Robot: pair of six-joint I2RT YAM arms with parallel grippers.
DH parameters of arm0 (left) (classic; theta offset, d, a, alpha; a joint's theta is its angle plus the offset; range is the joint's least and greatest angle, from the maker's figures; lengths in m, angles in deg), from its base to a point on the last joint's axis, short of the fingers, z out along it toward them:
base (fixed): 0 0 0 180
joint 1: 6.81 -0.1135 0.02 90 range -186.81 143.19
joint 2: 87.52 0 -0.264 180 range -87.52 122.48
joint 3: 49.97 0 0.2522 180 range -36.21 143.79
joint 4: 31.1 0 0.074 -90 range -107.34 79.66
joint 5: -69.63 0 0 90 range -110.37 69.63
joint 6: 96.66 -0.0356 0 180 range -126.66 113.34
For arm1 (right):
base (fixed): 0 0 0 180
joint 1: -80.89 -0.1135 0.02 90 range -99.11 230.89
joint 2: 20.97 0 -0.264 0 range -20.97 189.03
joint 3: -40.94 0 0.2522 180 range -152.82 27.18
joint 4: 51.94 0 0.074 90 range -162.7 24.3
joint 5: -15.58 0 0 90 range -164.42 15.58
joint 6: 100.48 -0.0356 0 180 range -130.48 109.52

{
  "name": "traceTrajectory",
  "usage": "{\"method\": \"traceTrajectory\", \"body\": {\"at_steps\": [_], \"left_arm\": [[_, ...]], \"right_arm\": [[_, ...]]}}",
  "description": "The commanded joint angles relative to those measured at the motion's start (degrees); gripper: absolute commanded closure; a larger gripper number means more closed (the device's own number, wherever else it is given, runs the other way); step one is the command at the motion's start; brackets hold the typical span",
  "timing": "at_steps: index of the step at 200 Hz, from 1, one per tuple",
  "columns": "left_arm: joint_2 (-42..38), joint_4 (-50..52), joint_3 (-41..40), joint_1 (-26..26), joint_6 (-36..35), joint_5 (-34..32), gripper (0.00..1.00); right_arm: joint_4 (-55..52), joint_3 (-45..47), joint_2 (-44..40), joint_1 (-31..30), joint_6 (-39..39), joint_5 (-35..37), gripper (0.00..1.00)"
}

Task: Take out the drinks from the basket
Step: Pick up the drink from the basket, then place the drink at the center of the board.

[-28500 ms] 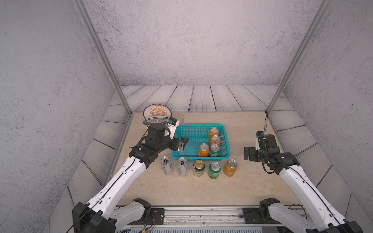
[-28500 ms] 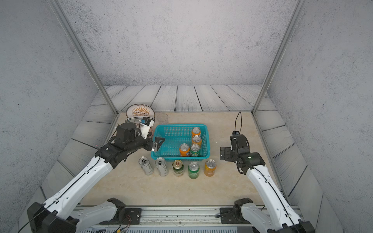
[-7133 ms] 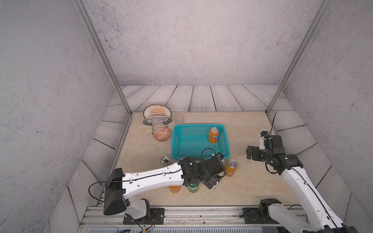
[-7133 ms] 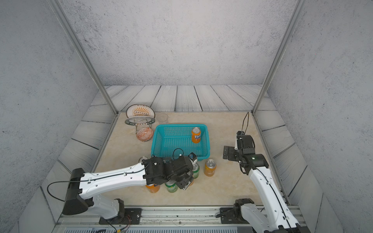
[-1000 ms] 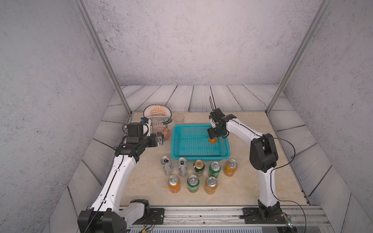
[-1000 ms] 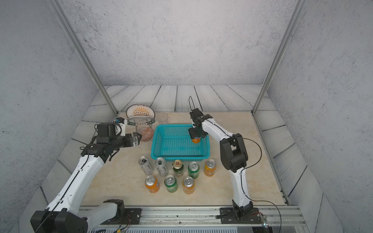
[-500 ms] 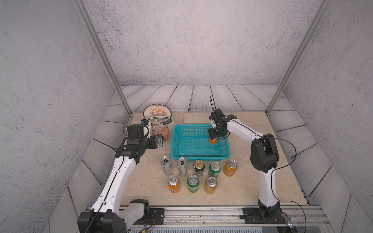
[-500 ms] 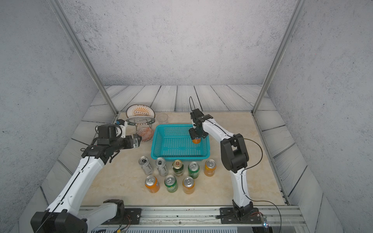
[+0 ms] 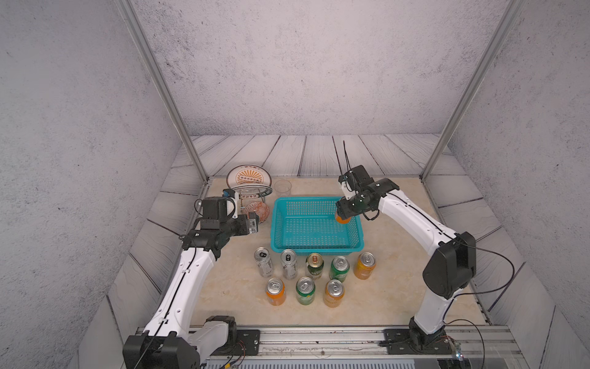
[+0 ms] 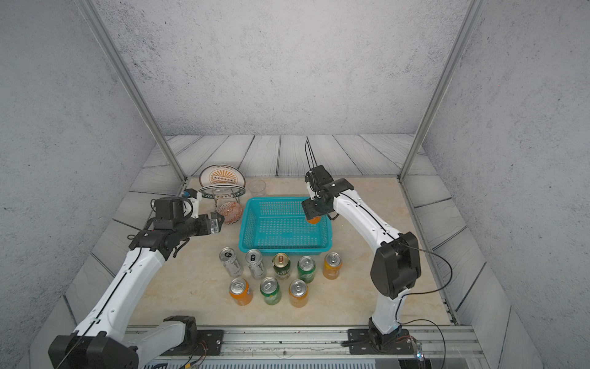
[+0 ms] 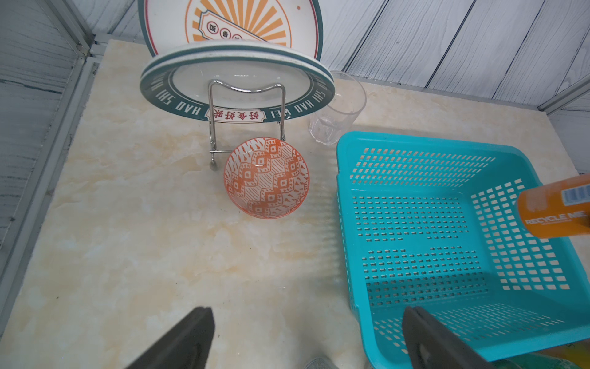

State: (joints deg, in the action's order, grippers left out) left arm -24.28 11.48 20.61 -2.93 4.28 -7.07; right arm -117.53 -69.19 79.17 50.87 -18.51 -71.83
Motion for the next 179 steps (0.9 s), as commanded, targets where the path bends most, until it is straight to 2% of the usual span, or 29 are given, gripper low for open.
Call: {"method": "traceTrajectory", "body": {"at_steps": [1,61,141,179], "left_arm": [[-0.45,-0.82,-0.34,-0.48,-0.41,0.13,0.01],[-0.66,-0.57,-0.14,-0.47,-0.45,0.41,0.01],[-0.80,-0.53,-0.08,-0.53,-0.54,0.49,0.01],[-0.83,-0.49,-0.05,-0.46,-0.52,0.33,0.01]], "right_arm": [[-0.53,1.82,-8.68,-1.64,-1.48,1.67,0.49],[-5.49,6.53,-20.46,-6.37,-4.44,4.03,0.50],[-12.65,13.51,-33.03,-16.02,-11.65,10.35,0.52],[-14.18,16.70,-38.23,-18.46,-14.73,9.91,0.53]]}}
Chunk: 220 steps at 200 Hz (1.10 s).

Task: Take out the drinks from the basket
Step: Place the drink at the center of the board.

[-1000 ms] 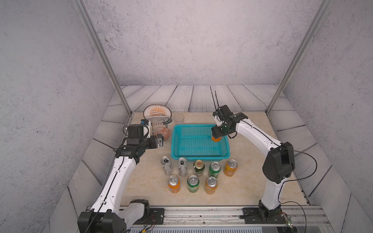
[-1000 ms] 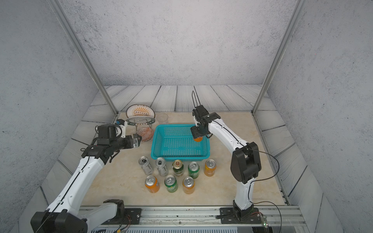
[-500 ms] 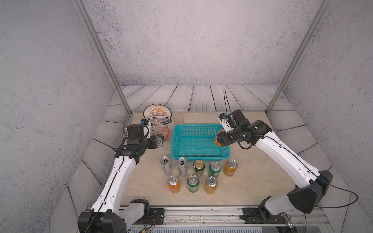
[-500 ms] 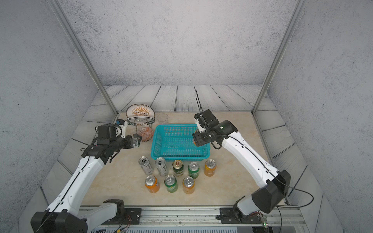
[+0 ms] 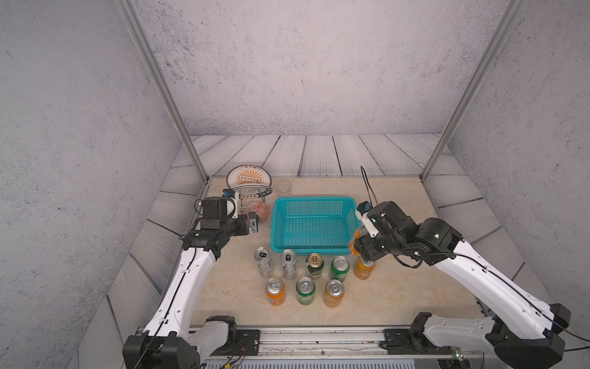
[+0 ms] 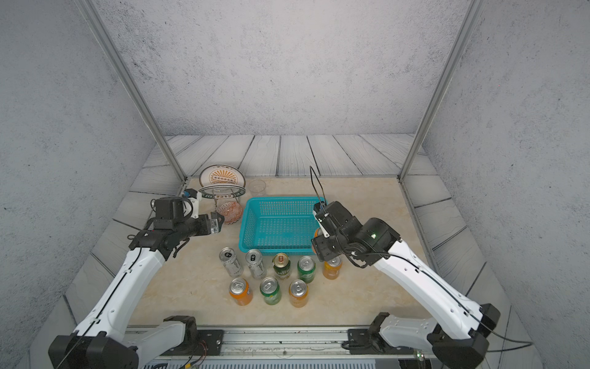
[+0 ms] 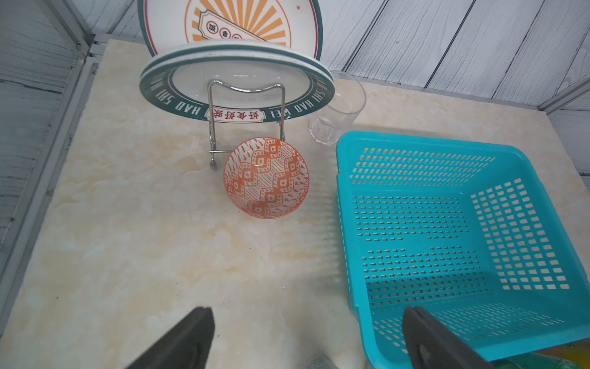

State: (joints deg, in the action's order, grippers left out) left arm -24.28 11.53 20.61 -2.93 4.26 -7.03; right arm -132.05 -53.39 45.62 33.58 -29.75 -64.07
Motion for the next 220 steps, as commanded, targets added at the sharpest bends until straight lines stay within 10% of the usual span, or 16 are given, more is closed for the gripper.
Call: {"method": "traceTrajectory", "body": {"at_steps": [1,220], "left_arm": [[-0.84,-0.55,-0.04,-0.50,-0.48,0.28,0.01],[-0.87,-0.03,0.08,-0.58,-1.24,-1.71,0.01]], "right_arm": [[0.34,1.01,-4.74,-1.23,-3.58,2.14,0.53],[15.36,33.63,-15.11,-9.25,-17.78,-1.36,0.54]]}}
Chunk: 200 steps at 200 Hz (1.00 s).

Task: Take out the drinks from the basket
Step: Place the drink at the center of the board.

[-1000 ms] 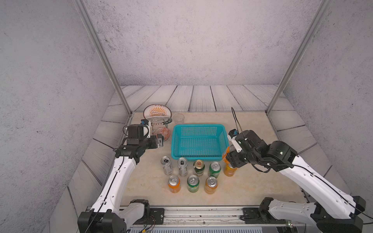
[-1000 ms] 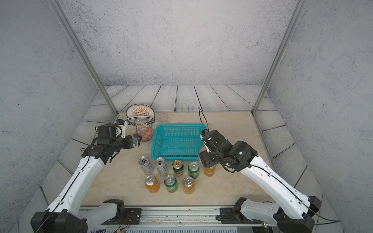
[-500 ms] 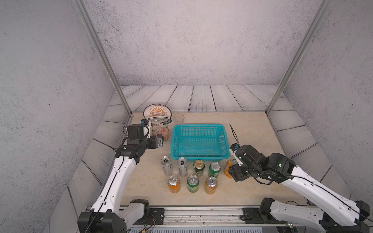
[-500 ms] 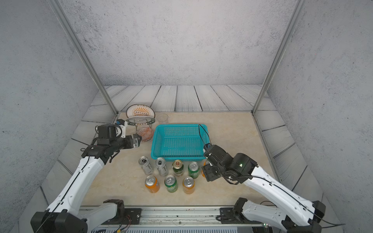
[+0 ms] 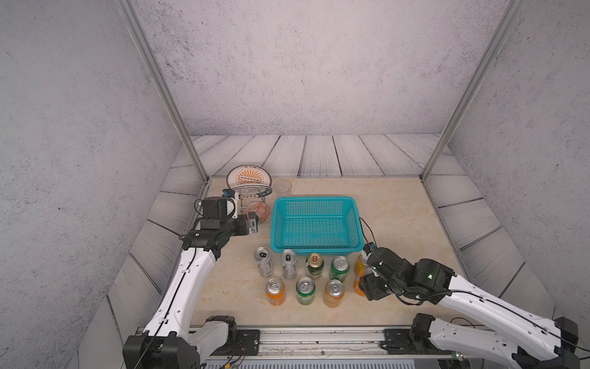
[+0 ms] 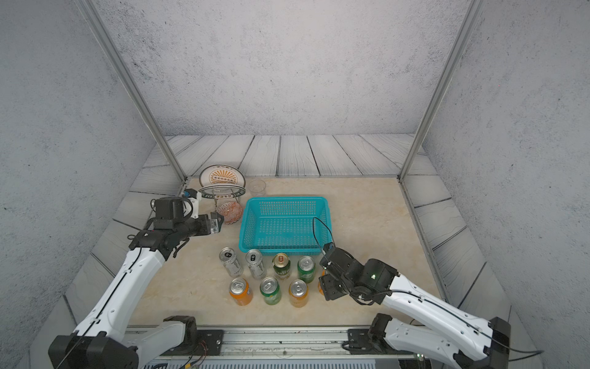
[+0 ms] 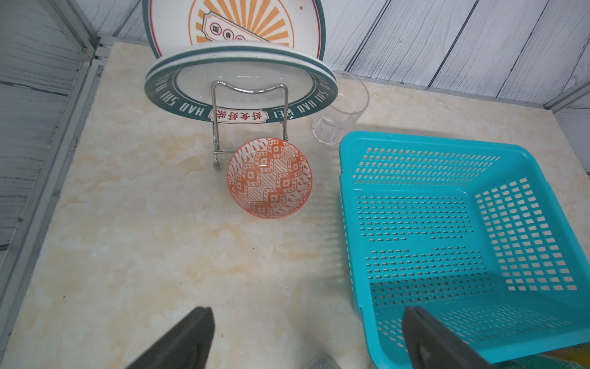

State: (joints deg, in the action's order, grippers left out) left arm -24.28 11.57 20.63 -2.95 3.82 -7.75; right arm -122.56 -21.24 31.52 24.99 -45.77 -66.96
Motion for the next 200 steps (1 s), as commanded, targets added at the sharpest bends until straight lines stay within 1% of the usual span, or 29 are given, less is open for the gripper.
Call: {"method": "traceTrajectory", "body": {"at_steps": [1,38,100,152,191,200], "left_arm": [[-0.86,-0.08,0.09,-0.58,-0.81,-1.00,0.01],[-0.77,-0.08,0.07,-0.57,-0.77,-1.02,0.01],[-0.65,-0.03,-0.06,-0.61,-0.78,-1.01,0.01],[-0.75,-0.04,-0.01,-0.52,-0.74,-1.01,0.01],[-0.81,-0.06,-0.06,-0.56,-0.76,-1.20,0.01],[-0.71,-0.10,-0.05,-0.58,-0.73,-1.19,0.01]], "right_arm": [[5.97,1.53,-0.96,-0.68,-1.74,1.60,0.54],[9.66,4.90,1.59,-0.80,-1.52,2.38,0.54],[13.99,7.72,6.61,-1.13,-1.62,2.92,0.54],[14.63,9.04,8.36,-1.27,-1.79,3.17,0.54],[14.16,9.36,8.75,-1.24,-2.16,2.99,0.50],[13.91,9.24,8.59,-1.33,-2.18,2.99,0.48]]}}
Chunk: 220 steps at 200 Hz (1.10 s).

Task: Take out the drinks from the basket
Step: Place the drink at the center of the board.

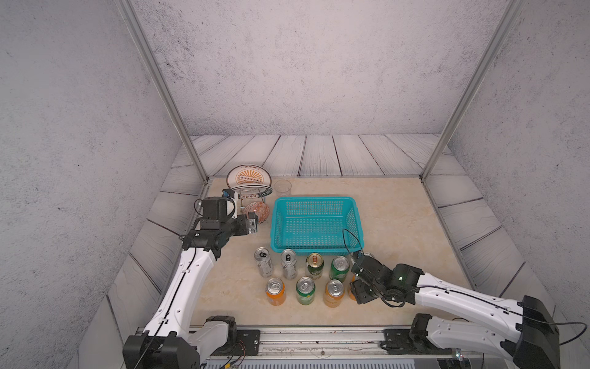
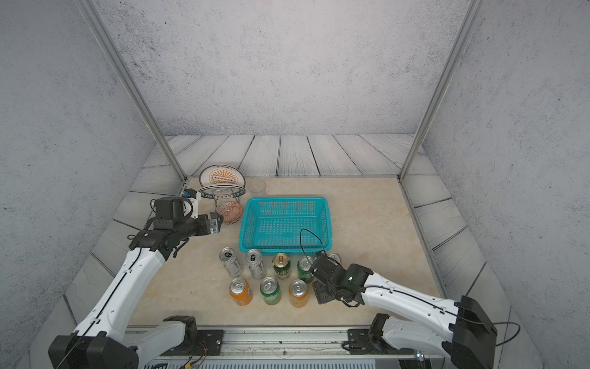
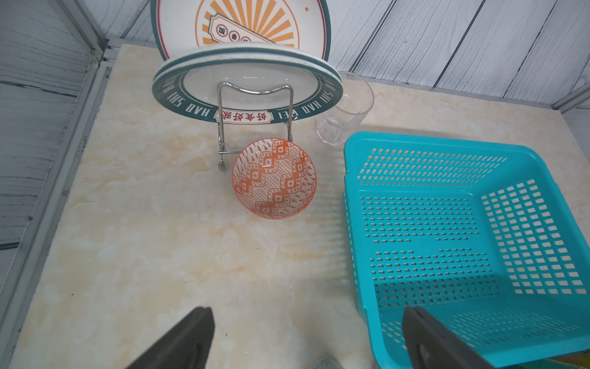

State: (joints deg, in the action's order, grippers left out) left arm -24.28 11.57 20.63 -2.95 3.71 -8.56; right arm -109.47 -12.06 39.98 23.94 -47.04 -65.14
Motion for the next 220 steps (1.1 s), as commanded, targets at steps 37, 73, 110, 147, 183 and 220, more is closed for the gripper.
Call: {"method": "traceTrajectory", "body": {"at_steps": [37,73,110,147,183,220], "left_arm": [[-0.51,-0.01,-0.02,-0.59,-0.70,-0.38,0.01],[-0.57,-0.08,-0.06,-0.57,-0.68,-0.38,0.01],[-0.49,-0.08,-0.06,-0.61,-0.70,-0.39,0.01],[-0.49,-0.10,-0.04,-0.57,-0.74,-0.38,0.01],[-0.48,-0.09,-0.06,-0.57,-0.75,-0.43,0.01],[-0.47,-0.10,-0.09,-0.52,-0.75,-0.48,0.01]], "right_arm": [[-1.15,-1.04,-0.39,-0.25,-0.45,1.93,0.38],[-4.31,-3.11,-1.27,-0.26,0.28,3.50,0.27],[-6.79,-5.01,-4.59,-0.26,-0.07,5.09,0.16],[-8.72,-6.69,-8.40,-0.24,0.22,6.81,0.05],[-11.79,-10.16,-12.03,-0.16,1.33,10.09,0.01],[-15.06,-15.62,-13.05,0.04,5.08,14.13,0.00]]}}
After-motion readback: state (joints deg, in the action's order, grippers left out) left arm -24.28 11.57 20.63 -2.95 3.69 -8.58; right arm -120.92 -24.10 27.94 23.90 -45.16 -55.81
